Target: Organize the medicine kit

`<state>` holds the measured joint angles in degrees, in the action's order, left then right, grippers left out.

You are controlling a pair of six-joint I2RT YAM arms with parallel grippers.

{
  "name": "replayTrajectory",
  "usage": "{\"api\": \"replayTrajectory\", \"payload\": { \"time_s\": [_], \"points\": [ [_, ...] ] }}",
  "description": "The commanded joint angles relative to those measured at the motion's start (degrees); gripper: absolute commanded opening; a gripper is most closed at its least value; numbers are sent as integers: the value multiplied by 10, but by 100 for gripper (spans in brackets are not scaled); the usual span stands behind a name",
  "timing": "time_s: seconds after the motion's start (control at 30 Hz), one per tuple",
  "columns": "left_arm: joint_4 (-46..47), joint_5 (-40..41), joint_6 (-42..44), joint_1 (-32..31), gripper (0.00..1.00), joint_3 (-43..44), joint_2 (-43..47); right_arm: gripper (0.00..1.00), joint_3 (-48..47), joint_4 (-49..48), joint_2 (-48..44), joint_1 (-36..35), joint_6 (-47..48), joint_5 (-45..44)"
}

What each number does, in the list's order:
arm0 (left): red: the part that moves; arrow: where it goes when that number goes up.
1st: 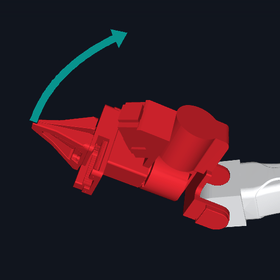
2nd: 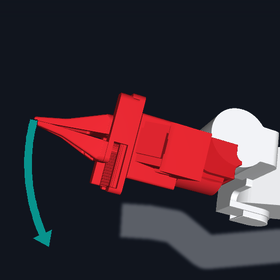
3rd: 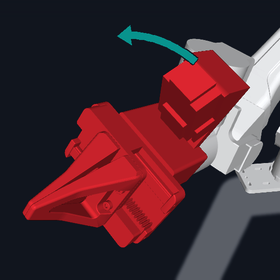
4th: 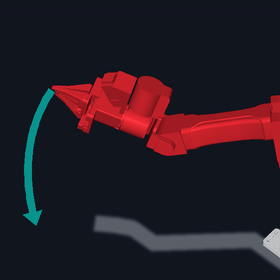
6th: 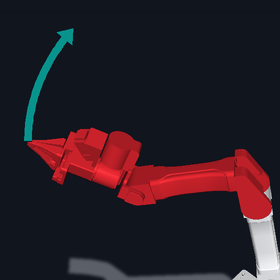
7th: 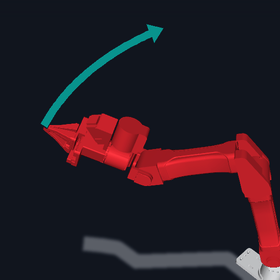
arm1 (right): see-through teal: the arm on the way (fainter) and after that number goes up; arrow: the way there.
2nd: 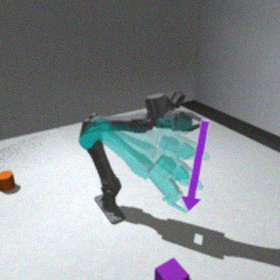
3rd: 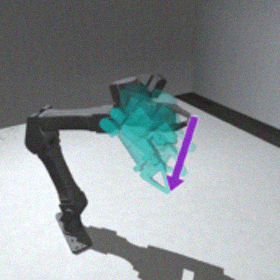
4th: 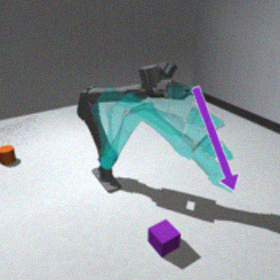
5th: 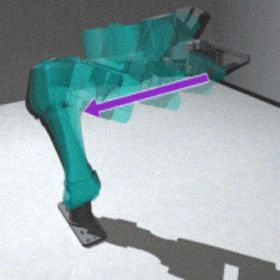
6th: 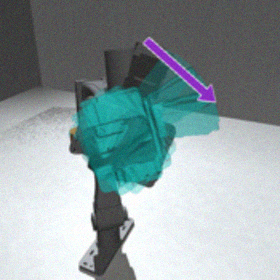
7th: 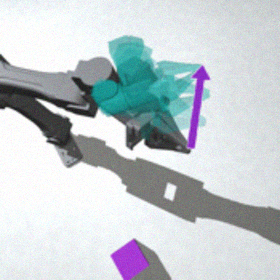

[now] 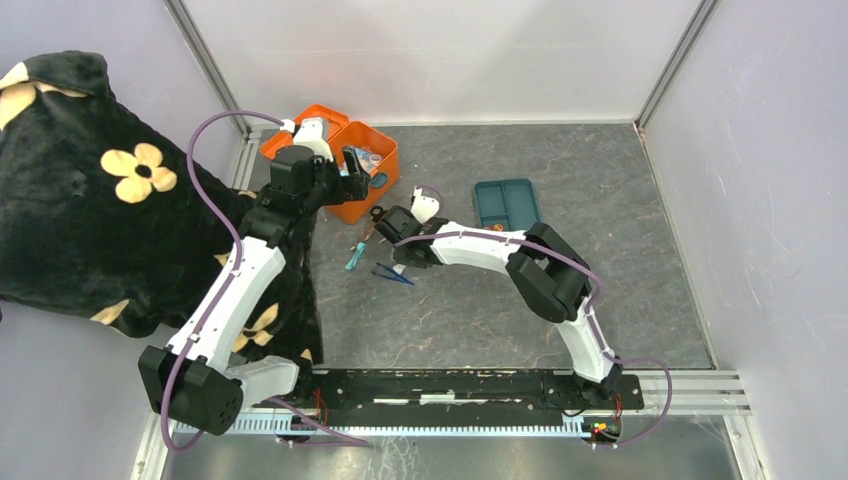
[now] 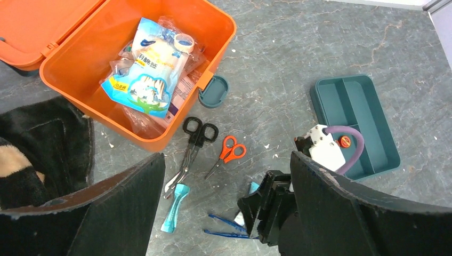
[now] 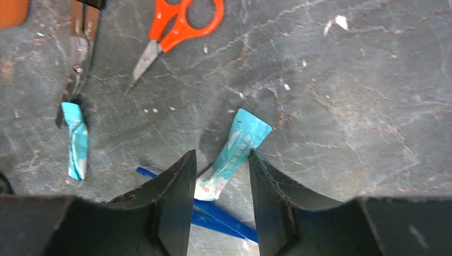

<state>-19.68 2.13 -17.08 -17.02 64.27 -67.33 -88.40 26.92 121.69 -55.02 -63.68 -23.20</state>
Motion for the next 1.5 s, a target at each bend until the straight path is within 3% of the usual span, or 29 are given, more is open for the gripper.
{"api": "replayTrajectory", "payload": {
  "time_s": [0.0,0.23,0.47,0.7,1.13,1.47],
  "points": [
    [5,16,6,-5,93,5,15,47,-31,29,24,-3,-5,-17],
    [5,19,7,-5,93,5,14,45,-31,25,34,-2,37,-62],
    [3,22,8,-5,93,5,13,37,-50,50,61,-2,106,-91],
    [3,22,8,-5,93,5,12,29,9,-20,15,1,140,-105],
    [3,25,8,-5,93,5,11,3,70,-104,-54,74,255,39],
    [4,27,8,-2,93,4,8,2,163,-204,-171,166,446,120]
  ]
}}
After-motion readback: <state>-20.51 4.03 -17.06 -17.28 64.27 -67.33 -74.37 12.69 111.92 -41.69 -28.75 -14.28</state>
